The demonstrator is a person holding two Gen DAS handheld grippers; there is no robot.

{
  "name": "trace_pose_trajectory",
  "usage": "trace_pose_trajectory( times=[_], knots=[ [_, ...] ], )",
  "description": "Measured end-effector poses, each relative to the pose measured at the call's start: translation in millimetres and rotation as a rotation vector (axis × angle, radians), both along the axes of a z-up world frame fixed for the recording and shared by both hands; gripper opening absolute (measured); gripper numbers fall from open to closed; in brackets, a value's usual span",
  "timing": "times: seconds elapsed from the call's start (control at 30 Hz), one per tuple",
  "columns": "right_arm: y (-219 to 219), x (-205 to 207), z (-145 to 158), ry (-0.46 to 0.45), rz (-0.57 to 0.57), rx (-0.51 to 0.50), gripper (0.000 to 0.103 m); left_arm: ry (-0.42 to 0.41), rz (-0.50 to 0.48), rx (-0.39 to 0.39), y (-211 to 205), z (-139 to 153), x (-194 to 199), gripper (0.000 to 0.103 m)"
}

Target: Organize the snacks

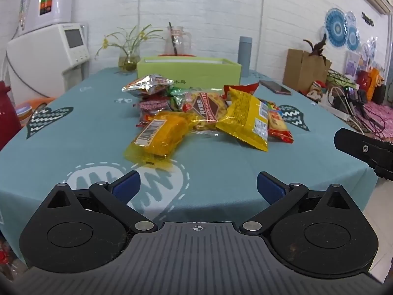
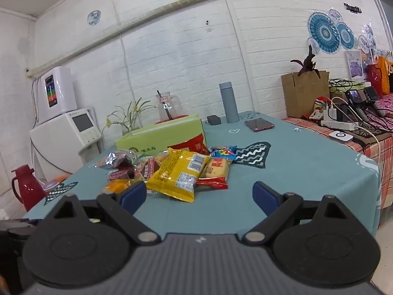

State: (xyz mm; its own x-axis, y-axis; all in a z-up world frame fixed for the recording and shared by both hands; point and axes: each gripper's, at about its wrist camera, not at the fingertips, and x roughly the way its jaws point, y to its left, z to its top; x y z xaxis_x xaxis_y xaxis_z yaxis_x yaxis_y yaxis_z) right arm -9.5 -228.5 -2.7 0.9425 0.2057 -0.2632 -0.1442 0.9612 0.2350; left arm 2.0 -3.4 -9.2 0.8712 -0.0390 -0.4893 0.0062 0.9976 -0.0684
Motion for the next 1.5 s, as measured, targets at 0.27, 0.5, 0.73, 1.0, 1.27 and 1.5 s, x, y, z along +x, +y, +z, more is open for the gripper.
trace_pose_trajectory(
  times=[0.27, 0.5, 0.73, 1.0, 1.27, 1.5],
  knots=[
    [4, 2, 3, 0.010, 0.005, -0.010, 0.093, -0.005, -0.008, 0.004, -2, 0, -1, 0.090],
    [4, 2, 2, 0.013, 0.004, -0.010, 0.093, -0.020, 0.011, 0.019, -2, 1, -3, 0.092],
    [7, 2, 1, 0.021, 0.015, -0.021, 0.093, -0.014, 0.012, 0.018, -1, -2, -2, 0.092],
    [10, 4, 1, 0.029, 0.020, -0.029, 0.093, -0.011, 0.010, 0.018, -2, -3, -2, 0.092],
    [11, 5, 2, 0.034, 0.027, -0.036, 0.093, -0.012, 0.016, 0.025, -2, -5, -2, 0.092],
    [13, 5, 1, 0.038, 0.029, -0.042, 0.093, -0.031, 0.056, 0.043, -1, -3, -3, 0.092]
  ],
)
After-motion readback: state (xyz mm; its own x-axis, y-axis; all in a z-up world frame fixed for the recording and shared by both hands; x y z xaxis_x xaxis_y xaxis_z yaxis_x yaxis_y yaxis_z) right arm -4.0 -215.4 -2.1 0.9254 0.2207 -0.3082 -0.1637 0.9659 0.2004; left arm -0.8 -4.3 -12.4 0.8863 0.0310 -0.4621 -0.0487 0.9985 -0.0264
